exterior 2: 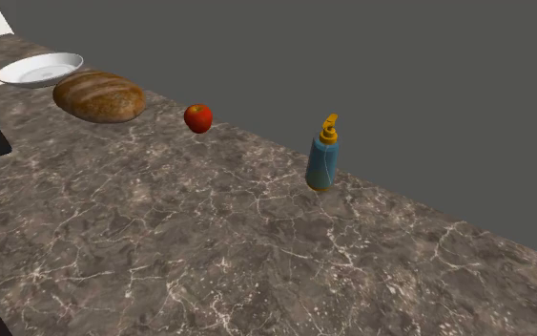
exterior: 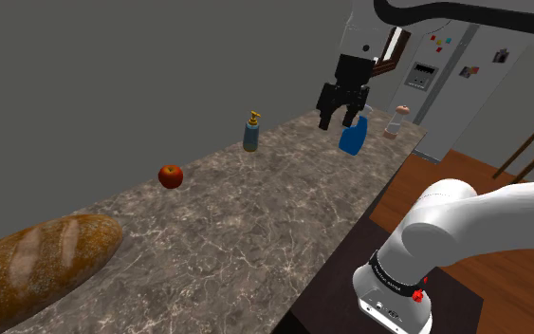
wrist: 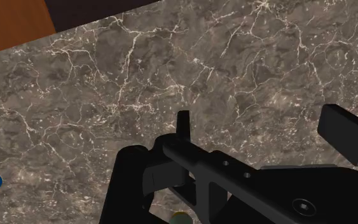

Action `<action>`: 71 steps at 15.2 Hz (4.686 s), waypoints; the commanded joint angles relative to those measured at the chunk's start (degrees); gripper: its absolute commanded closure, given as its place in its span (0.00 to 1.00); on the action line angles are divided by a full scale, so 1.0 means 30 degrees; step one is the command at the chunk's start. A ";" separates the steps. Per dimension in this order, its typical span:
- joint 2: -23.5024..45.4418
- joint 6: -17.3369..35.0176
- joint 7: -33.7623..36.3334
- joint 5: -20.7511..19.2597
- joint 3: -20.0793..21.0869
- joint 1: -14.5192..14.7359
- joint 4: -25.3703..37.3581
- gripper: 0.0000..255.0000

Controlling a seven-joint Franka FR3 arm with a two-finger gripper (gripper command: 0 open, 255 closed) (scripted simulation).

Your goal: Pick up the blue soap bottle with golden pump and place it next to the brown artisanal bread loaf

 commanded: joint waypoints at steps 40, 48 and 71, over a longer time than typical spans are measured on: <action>2.3382 0.8793 -0.1882 -0.0314 -0.1391 -0.1434 1.6577 0.00; 2.3496 0.9140 -0.1896 -0.0296 -0.1379 -0.1422 1.6344 0.00; 2.2993 0.6575 -0.1702 -0.0408 -0.1424 -0.1452 1.8413 1.00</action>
